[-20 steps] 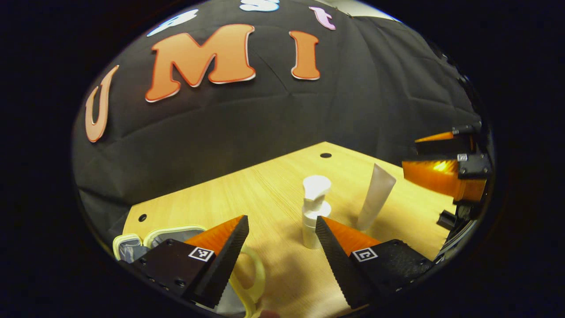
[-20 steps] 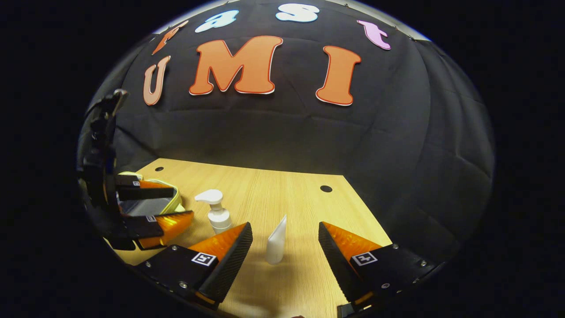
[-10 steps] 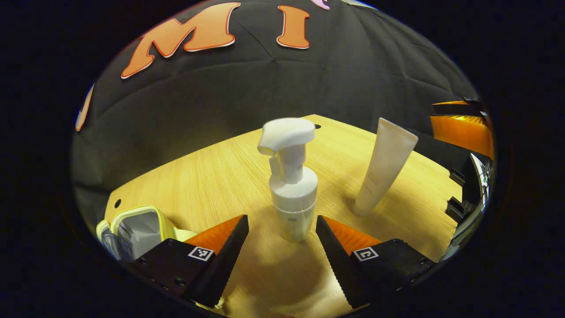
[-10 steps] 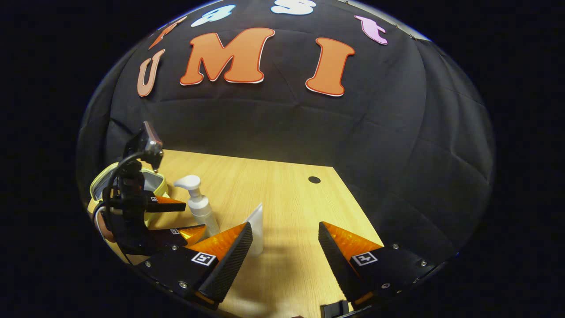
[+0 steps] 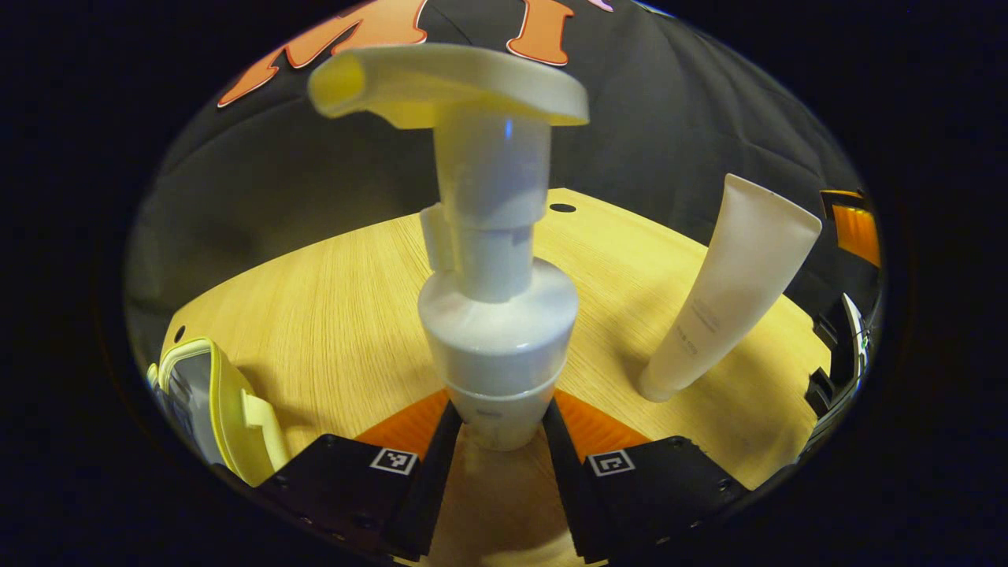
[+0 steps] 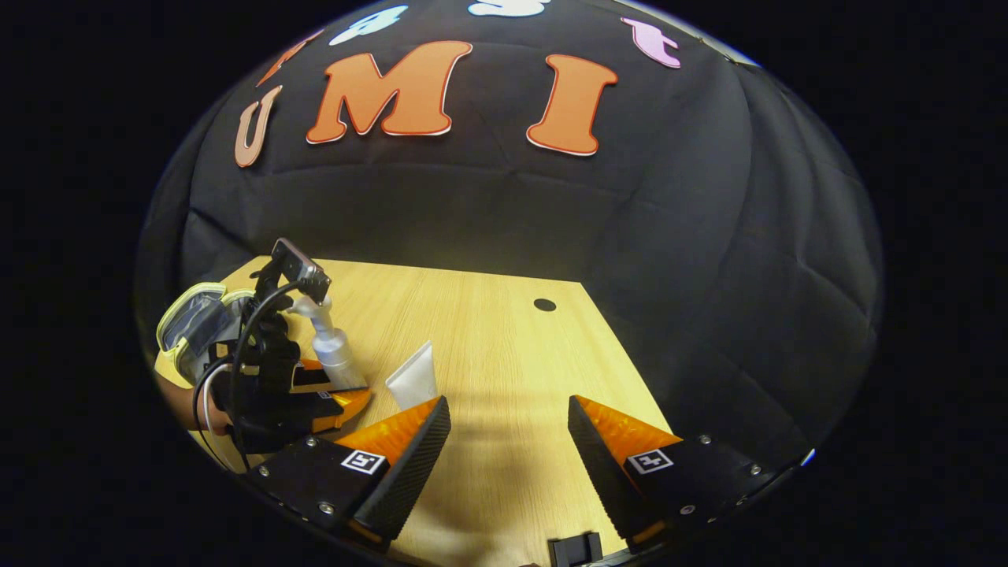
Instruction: First open the suitcase, pack the skin care products into it, and then close the suitcase.
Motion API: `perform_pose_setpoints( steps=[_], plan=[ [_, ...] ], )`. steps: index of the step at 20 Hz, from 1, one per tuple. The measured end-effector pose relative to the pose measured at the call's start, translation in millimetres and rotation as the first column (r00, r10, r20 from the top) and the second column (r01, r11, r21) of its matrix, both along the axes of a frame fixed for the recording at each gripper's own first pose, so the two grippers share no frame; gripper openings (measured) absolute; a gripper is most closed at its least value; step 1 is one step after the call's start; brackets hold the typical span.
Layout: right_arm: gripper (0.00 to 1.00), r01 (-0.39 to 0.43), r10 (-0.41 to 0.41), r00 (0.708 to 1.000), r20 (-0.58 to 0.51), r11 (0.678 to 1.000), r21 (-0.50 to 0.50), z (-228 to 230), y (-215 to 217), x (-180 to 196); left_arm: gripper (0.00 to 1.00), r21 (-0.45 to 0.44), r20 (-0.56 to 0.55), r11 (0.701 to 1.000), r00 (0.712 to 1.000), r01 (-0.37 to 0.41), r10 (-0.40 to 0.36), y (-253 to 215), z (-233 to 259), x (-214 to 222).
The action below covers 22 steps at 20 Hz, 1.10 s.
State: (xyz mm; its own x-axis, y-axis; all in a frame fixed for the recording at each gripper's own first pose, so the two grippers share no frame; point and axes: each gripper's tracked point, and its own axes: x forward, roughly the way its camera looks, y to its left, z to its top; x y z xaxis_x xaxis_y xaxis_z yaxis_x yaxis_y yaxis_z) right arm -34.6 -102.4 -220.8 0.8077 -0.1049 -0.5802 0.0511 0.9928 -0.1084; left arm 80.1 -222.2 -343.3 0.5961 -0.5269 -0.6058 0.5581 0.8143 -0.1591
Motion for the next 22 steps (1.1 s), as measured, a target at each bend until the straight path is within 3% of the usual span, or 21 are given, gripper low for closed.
perform_pose_setpoints(
  steps=[7,12,22],
  plan=[
    [0.96,-0.088,0.089,0.996,-0.022,0.994,0.059,-27.1,24.3,9.5,0.63,0.053,0.041,0.998,0.999,-0.032,0.030,37.9,34.8,-10.0],
    [0.96,-0.162,0.166,0.986,-0.020,0.978,0.128,-50.1,45.1,21.4,0.62,0.042,0.045,0.984,0.984,-0.172,0.170,88.4,68.7,-9.0],
    [0.96,-0.312,0.325,0.944,-0.059,0.934,0.172,-112.8,75.7,41.4,0.62,0.110,0.008,0.906,0.912,-0.409,0.411,178.6,93.7,-43.6]
  ],
)
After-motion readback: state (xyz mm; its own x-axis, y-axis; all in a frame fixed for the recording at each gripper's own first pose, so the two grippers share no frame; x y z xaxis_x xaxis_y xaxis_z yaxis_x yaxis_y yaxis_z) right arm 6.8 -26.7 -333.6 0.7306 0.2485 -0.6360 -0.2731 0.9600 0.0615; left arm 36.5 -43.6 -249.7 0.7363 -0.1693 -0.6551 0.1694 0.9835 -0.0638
